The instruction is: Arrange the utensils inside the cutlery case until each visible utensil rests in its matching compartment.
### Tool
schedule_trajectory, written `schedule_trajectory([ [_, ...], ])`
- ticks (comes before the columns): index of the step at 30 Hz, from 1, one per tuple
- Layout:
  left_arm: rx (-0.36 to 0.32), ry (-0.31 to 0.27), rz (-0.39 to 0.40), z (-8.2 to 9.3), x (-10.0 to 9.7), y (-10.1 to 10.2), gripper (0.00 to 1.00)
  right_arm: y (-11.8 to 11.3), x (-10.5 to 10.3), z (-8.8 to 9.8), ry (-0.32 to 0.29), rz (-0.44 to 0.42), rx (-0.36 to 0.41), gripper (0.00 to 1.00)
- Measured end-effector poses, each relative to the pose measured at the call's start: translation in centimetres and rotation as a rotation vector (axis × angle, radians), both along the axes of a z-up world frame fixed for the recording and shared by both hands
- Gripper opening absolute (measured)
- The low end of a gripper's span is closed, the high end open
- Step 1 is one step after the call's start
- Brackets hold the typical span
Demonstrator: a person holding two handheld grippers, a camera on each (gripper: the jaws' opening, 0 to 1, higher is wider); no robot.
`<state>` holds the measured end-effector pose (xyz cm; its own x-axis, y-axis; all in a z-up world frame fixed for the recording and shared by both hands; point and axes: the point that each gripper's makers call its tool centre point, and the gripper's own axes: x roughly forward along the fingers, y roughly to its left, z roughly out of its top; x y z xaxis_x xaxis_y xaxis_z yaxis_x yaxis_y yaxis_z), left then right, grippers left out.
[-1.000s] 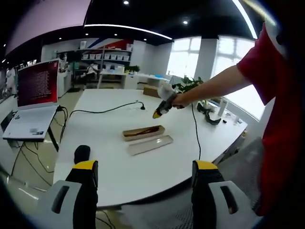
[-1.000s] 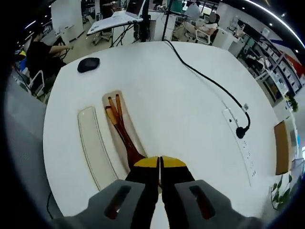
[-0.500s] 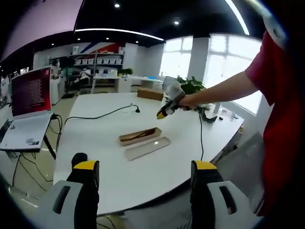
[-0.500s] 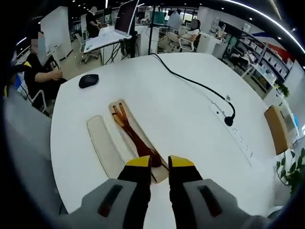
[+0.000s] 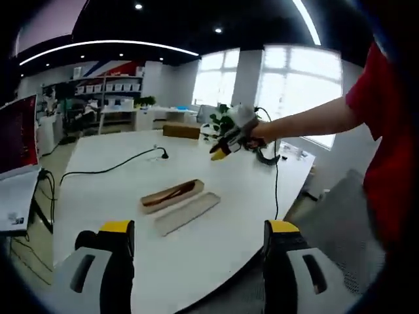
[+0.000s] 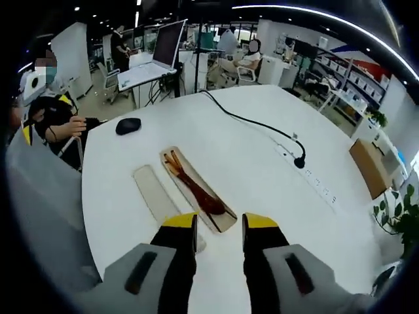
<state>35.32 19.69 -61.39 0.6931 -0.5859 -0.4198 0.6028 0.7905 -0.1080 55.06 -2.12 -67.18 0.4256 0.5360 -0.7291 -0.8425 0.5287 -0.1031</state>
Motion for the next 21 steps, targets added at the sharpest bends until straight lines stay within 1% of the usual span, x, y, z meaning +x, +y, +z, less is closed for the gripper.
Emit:
schedule_trajectory([
  [1, 0.001, -0.007, -0.01, 0.1, 0.4, -0.2, 0.87, -0.1, -0.3, 0.0, -0.002, -0.001, -0.001, 0.27],
  [3, 0.02, -0.003, -0.048, 0.1, 0.7, -0.4, 0.89, -0.4, -0.7, 0.0, -0.007, -0.005, 0.002, 0.27],
  [7, 0.048, -0.005, -0.066, 0.4, 1.8, 0.0, 0.9, -0.8, -1.7, 0.4, -0.013, -0.02, 0.016, 0.31],
  [8, 0.047, 0.003, -0.059, 0.4, 2.3, 0.3, 0.9, -0.9, -1.9, 0.5, -0.016, -0.022, 0.017, 0.33],
  [9, 0.043, 0.039, -0.05, 0.1, 2.3, 0.4, 0.91, -0.9, -2.3, 0.6, -0.022, -0.019, 0.02, 0.34],
  [10, 0.037, 0.057, -0.047, -0.2, 2.8, 0.5, 0.91, -0.8, -2.6, 0.6, -0.025, -0.019, 0.025, 0.37],
  [11, 0.036, 0.058, -0.046, -0.3, 2.9, 0.5, 0.91, -0.8, -2.8, 0.7, -0.027, -0.02, 0.031, 0.41],
  [13, 0.037, 0.042, -0.043, -0.4, 3.7, 0.4, 0.9, -0.4, -3.6, 0.8, -0.029, -0.019, 0.051, 0.47],
  [15, 0.05, 0.03, -0.052, -0.8, 4.4, 0.2, 0.9, -0.4, -4.3, 0.7, -0.046, -0.003, 0.03, 0.48],
  [16, 0.064, 0.006, -0.067, -0.9, 4.7, 0.0, 0.9, -0.4, -4.6, 0.7, -0.053, 0.0, 0.021, 0.47],
  [17, 0.1, -0.012, -0.1, -1.4, 5.1, -0.2, 0.89, -0.3, -5.0, 0.6, -0.053, -0.001, 0.02, 0.47],
  [19, 0.151, 0.014, -0.12, -2.6, 5.5, -0.2, 0.85, -0.4, -5.5, 0.4, -0.061, -0.003, 0.018, 0.47],
  [21, 0.145, 0.01, -0.128, -3.0, 6.2, -0.6, 0.83, -0.5, -5.9, 0.2, -0.064, -0.011, 0.015, 0.47],
])
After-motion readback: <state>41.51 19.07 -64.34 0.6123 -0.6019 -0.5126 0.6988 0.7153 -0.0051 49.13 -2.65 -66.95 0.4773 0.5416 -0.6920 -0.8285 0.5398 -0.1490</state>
